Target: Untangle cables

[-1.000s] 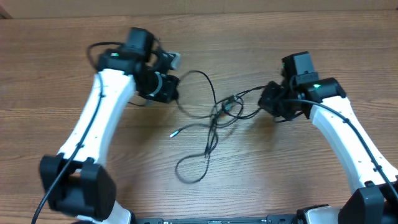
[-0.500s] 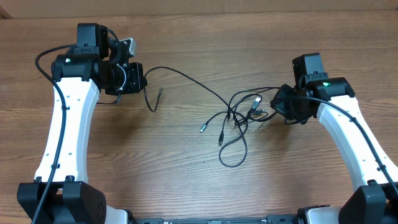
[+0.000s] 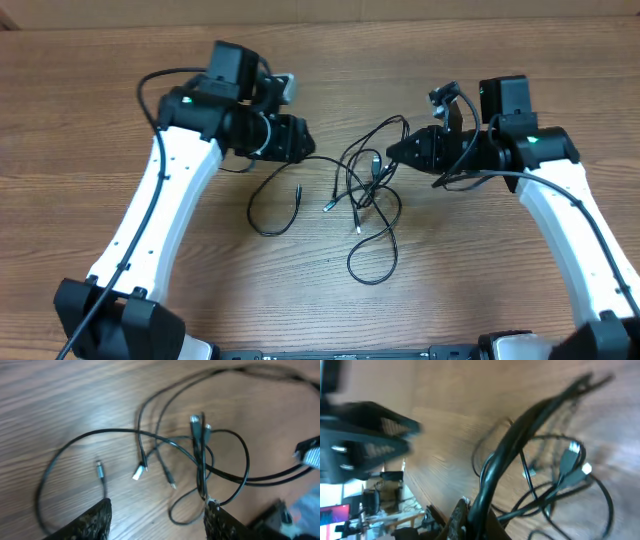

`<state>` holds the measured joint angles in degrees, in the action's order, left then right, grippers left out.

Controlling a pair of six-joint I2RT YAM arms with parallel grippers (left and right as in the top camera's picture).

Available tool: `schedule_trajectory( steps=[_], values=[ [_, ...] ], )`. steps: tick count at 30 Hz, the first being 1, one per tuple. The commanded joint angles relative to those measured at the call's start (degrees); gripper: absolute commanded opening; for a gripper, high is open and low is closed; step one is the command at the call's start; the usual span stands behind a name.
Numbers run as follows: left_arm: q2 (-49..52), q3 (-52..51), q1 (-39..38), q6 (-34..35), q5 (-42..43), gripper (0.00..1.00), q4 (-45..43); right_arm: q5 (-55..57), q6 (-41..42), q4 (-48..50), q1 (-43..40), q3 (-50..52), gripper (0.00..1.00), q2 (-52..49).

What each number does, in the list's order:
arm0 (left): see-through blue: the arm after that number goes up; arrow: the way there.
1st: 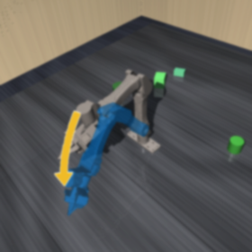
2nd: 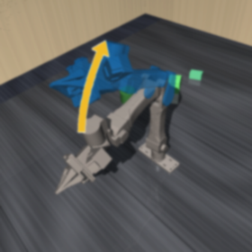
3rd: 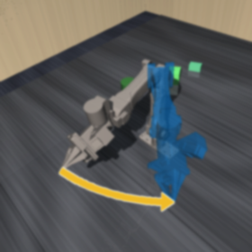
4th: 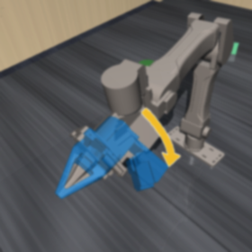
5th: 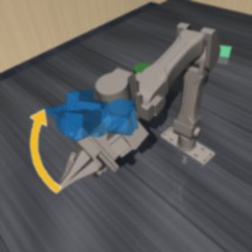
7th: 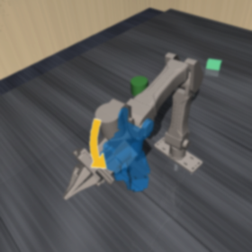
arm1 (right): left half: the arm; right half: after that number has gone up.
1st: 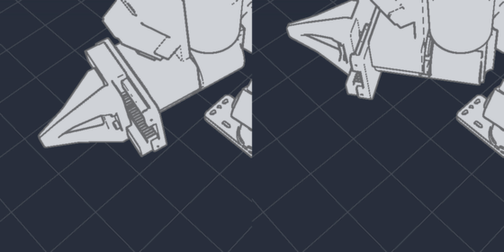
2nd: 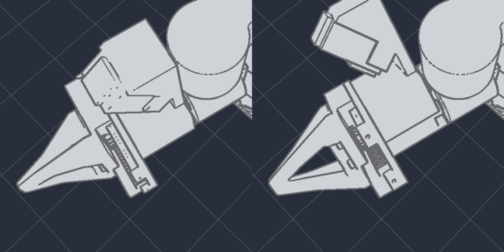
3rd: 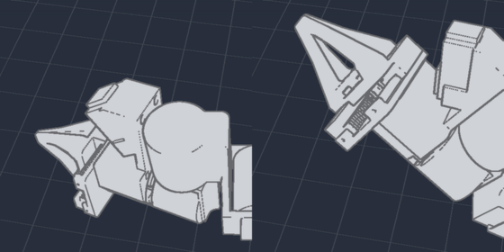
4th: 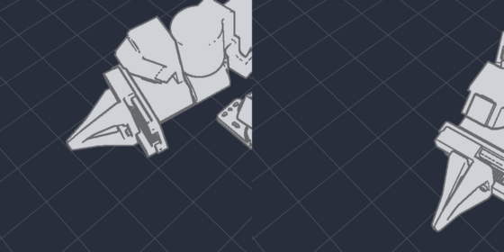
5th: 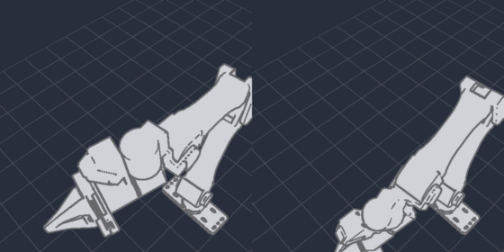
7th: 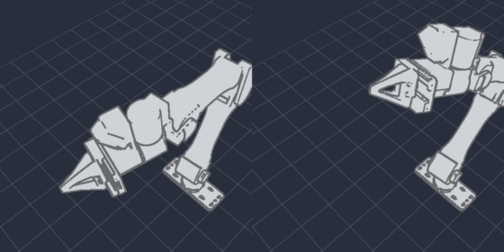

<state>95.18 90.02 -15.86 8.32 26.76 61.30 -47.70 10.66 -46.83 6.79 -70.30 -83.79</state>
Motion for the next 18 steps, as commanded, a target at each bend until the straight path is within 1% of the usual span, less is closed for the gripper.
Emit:
schedule_trajectory(
  steps=[1, 4, 8, 16, 17, 18],
  values=[
    [2.84, 0.13, -3.13, -6.43, 11.93, 0.58, -1.99, -2.54, 0.57, 1.60, -0.04, -2.80, 0.04, 4.00],
    [4.72, 0.13, -5.68, -6.45, 12.22, 0.59, -1.97, -2.56, 1.29, 1.64, -0.04, -2.80, 0.04, 4.07],
    [6.71, 0.13, -8.70, -8.04, 15.72, 0.60, -2.67, -2.54, 1.33, 2.47, -0.07, -2.80, 0.04, 4.07],
    [8.59, 0.13, -12.02, -8.61, 15.72, 0.58, -3.26, -2.51, 1.53, 3.10, -0.07, -2.80, 0.04, 4.07],
    [8.59, 0.13, -12.20, -8.61, 15.72, 0.56, -3.28, -2.51, 1.53, 3.10, -0.07, -2.80, 0.04, 4.07],
    [8.59, 0.13, -12.33, -8.83, 15.69, 0.47, -3.28, -2.51, 1.53, 3.10, -0.07, -2.80, 0.04, 4.07]
  ],
)
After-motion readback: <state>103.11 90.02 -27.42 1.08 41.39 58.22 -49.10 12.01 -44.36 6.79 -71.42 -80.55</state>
